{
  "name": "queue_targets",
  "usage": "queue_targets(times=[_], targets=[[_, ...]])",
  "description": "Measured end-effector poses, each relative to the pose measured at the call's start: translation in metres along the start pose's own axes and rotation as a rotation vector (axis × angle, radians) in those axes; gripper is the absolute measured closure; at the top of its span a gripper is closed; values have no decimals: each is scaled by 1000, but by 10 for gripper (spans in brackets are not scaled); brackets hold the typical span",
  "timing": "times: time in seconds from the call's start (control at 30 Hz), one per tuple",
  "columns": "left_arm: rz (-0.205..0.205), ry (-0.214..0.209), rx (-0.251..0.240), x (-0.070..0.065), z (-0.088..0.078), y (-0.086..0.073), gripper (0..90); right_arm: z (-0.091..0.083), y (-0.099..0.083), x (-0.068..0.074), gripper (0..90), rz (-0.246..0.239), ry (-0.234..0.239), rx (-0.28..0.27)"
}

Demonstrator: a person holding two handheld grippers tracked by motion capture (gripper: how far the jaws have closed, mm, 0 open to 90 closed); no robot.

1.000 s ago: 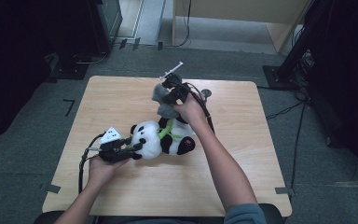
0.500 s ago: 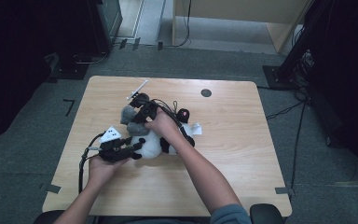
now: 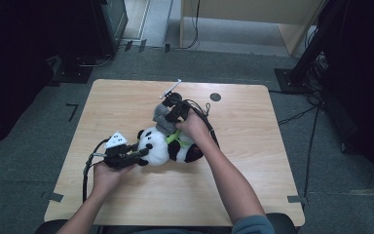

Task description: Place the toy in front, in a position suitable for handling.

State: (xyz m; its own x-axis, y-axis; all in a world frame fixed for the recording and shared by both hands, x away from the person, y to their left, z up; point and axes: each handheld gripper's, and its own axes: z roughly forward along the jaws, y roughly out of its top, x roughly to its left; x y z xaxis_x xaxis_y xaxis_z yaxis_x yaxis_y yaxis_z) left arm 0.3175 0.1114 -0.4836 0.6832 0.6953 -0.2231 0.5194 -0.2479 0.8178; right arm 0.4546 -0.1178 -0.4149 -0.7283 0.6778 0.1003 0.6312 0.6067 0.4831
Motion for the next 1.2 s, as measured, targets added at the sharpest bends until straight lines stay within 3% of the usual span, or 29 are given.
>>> queue_targets(times=[0.1,0.27,0.4,0.53,0.63,0.77,0.87,1.0,1.2], targets=[[1,-2,0,0,0,0,620,-6,-2,-3,779,-18,-59,-18],[5,-4,-2,0,0,-1,618,-18,-7,-16,780,21,-66,-34],[1,-3,-6,0,0,-1,615,-27,-17,-32,782,55,-107,-19],[4,-6,-10,0,0,-1,612,-34,-28,-48,781,104,-97,-20],[5,-6,-13,0,0,-1,609,-39,-30,-51,781,96,-147,-25],[6,-5,-19,0,0,-1,606,-50,-28,-53,781,112,-186,-73],[2,-5,-19,0,0,-1,606,-64,-21,-46,781,115,-158,-142],[9,-6,-18,1,0,0,604,-80,-6,-26,781,67,-116,-223],[4,-14,-23,3,-1,0,596,-74,9,13,780,-4,-7,-258]])
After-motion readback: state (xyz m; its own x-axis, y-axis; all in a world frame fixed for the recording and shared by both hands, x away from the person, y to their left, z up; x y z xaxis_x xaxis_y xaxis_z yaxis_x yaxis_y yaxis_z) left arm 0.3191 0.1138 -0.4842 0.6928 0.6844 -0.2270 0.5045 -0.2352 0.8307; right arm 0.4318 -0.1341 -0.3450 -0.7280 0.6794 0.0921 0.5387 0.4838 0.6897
